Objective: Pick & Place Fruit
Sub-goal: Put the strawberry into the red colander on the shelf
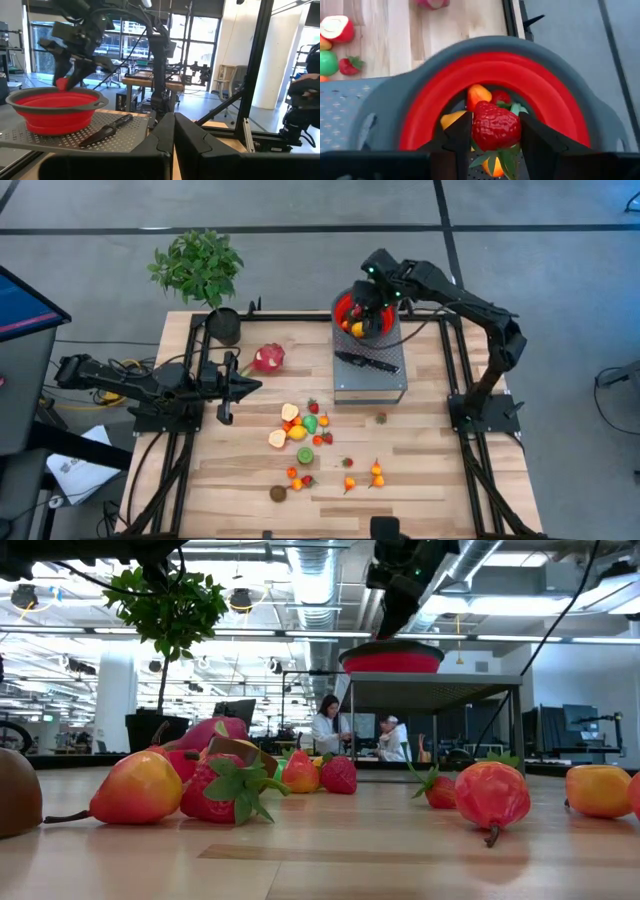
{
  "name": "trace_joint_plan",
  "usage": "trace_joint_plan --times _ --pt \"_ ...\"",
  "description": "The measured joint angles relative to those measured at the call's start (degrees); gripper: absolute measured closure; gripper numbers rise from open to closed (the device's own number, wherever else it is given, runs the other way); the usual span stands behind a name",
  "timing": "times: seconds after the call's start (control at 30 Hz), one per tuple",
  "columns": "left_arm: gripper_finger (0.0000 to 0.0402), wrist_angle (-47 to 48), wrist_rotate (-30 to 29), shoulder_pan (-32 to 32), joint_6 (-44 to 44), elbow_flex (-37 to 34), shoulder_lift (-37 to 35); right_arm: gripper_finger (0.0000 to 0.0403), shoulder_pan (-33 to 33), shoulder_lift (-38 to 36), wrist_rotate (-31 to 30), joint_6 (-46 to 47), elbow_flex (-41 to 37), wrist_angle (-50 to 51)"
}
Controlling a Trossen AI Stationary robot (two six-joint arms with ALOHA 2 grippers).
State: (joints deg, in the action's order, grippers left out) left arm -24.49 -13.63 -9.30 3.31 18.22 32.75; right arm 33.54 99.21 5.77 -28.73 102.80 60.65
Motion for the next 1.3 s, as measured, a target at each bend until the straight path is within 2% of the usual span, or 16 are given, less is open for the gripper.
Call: trace_joint_plan --times 0.5,0.67,1.03,1.17,1.3 --pt "0.0399 0.0 0.0 0.0 0.0 0.0 0.0 0.0270 3.1 7.7 0.5 -5.6 -0.2 0.7" --pt "0.0399 0.0 0.0 0.0 0.0 0.0 0.0 0.0262 3.1 7.7 0.5 -6.4 -0.2 0.4" --pt "0.0399 0.0 0.0 0.0 0.0 0.0 0.0 0.0194 3.1 7.6 0.3 -6.3 -0.2 0.9" --pt "0.0399 0.0 0.0 0.0 0.0 0.0 0.0 0.0192 3.1 6.5 0.1 -6.4 -0.2 2.2" --pt "0.0399 0.0 0.0 0.0 0.0 0.0 0.0 0.0209 2.9 3.7 -0.3 -5.9 -0.1 2.3"
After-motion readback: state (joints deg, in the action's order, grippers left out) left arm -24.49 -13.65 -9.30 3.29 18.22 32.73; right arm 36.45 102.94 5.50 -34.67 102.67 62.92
